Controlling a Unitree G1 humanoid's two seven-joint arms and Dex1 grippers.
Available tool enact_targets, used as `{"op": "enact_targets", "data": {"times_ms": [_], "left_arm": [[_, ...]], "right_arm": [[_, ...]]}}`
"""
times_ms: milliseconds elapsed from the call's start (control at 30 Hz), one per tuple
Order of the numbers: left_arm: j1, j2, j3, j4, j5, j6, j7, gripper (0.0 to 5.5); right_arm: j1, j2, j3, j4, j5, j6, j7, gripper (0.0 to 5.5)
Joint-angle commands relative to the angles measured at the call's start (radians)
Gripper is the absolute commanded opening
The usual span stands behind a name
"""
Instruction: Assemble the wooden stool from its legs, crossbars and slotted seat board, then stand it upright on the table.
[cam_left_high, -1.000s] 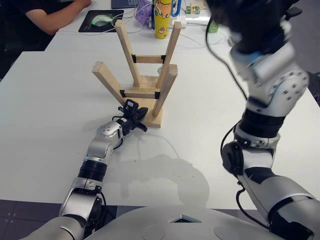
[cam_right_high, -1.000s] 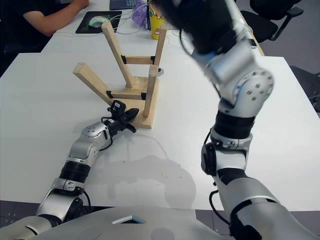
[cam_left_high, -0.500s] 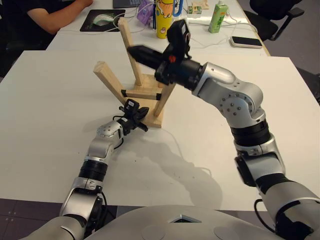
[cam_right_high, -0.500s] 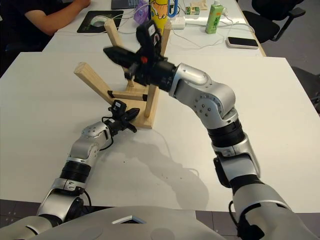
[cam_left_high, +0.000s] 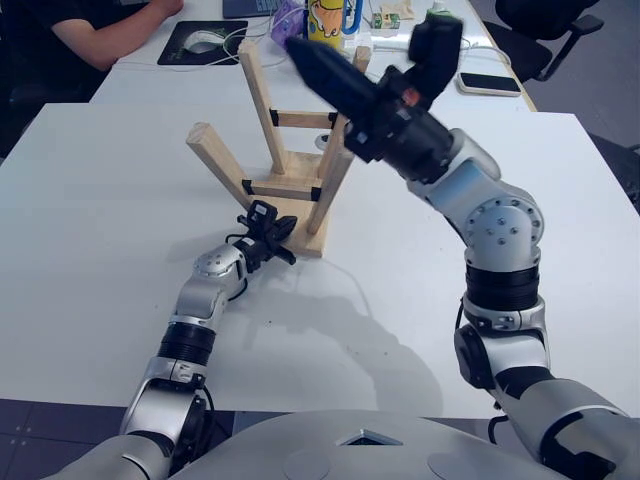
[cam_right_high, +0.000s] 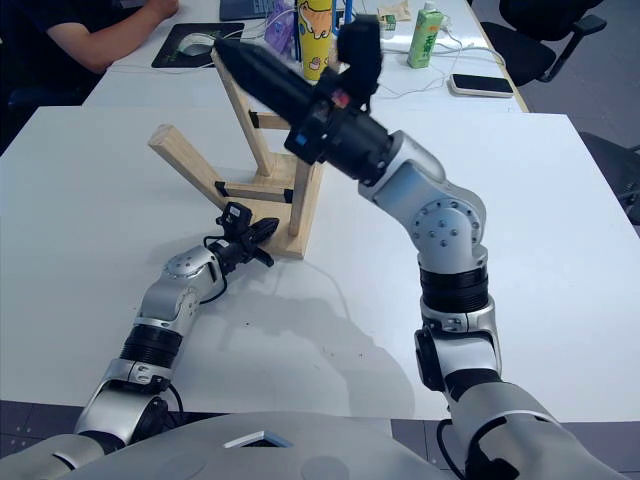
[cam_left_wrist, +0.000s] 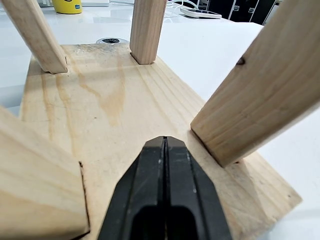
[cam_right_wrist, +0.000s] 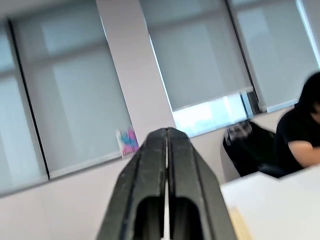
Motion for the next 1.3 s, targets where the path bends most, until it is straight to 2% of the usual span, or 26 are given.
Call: {"op": "enact_targets", "data": {"times_ms": [33, 200, 300, 467, 600, 700, 833, 967, 1100, 1300], "left_arm": [[0.15, 0.028, -0.049, 0.082, 0.057, 0.025, -0.019, 0.0], [0.143, 0.029, -0.051, -0.02, 0.056, -0.106, -0.051, 0.0], [0.158, 0.035, -0.05, -0.1, 0.046, -0.165, -0.07, 0.0], [0.237, 0.096, -0.015, -0.265, 0.032, -0.229, -0.11, 0.0], [0.301, 0.19, 0.027, -0.373, 0.009, -0.21, -0.175, 0.0], [0.324, 0.252, 0.097, -0.391, -0.008, -0.176, -0.183, 0.0], [0.331, 0.279, 0.175, -0.324, -0.05, -0.156, -0.197, 0.0], [0.27, 0.288, 0.209, -0.161, 0.029, -0.143, -0.091, 0.0], [0.078, 0.245, 0.114, 0.087, 0.164, -0.144, -0.019, 0.0], [-0.106, 0.179, -0.034, 0.332, 0.252, -0.22, -0.124, 0.0]], "right_arm": [[0.063, -0.053, -0.108, -0.027, 0.118, 0.056, -0.013, 0.01], [0.278, -0.237, -0.054, -0.13, 0.112, 0.237, 0.186, 0.01], [0.382, -0.34, 0.048, -0.156, -0.052, 0.254, 0.302, 0.01], [0.423, -0.283, 0.241, -0.003, -0.384, 0.146, 0.24, 0.01], [0.473, -0.189, 0.324, 0.028, -0.487, 0.109, 0.206, 0.01], [0.504, -0.175, 0.341, 0.052, -0.575, 0.098, 0.154, 0.01], [0.5, -0.188, 0.299, 0.15, -0.712, 0.042, 0.075, 0.01], [0.467, -0.163, 0.28, 0.211, -0.795, -0.012, 0.051, 0.01], [0.4, -0.084, 0.3, 0.334, -0.883, -0.072, 0.007, 0.01], [0.315, -0.002, 0.312, 0.464, -0.983, -0.128, -0.026, 0.01]]}}
